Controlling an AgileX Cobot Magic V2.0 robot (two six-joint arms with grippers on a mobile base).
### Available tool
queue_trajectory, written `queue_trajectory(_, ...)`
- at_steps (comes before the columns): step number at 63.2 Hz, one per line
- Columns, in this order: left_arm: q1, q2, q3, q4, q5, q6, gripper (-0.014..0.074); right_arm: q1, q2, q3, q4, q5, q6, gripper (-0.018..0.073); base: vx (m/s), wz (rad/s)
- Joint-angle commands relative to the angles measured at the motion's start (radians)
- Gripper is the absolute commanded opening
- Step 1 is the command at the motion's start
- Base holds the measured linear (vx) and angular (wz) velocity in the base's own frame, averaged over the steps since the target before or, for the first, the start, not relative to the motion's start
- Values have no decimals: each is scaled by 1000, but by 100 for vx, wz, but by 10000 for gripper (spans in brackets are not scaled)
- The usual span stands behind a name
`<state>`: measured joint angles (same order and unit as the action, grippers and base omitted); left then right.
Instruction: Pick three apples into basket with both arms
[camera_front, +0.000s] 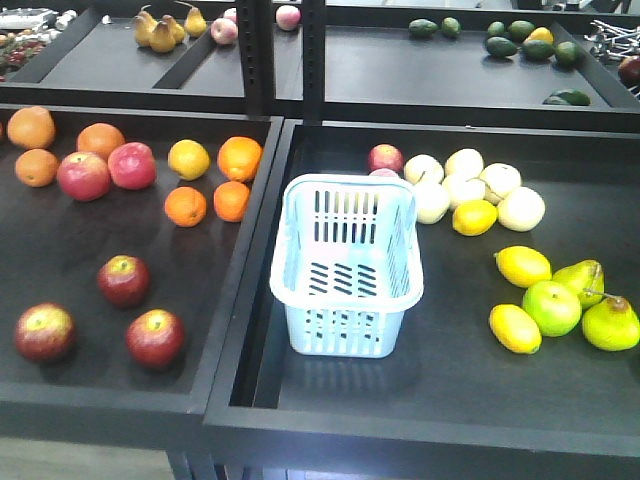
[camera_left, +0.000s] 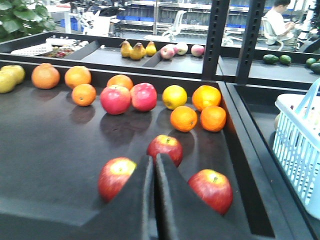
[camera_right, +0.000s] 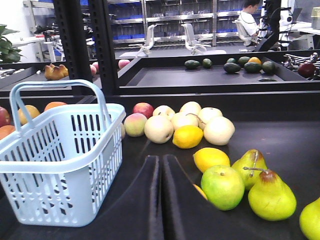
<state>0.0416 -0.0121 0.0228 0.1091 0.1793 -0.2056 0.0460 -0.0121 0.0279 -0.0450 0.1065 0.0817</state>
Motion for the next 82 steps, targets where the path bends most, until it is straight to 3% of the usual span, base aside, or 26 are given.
queue_trajectory(1, 0, -16, 8, 2, -71, -9, -6, -7, -13, 14, -11, -68, -5, -4, 11, -12)
queue_trajectory(82, 0, -16, 8, 2, -71, -9, -6, -7, -13, 14, -11, -68, -5, -4, 7, -3)
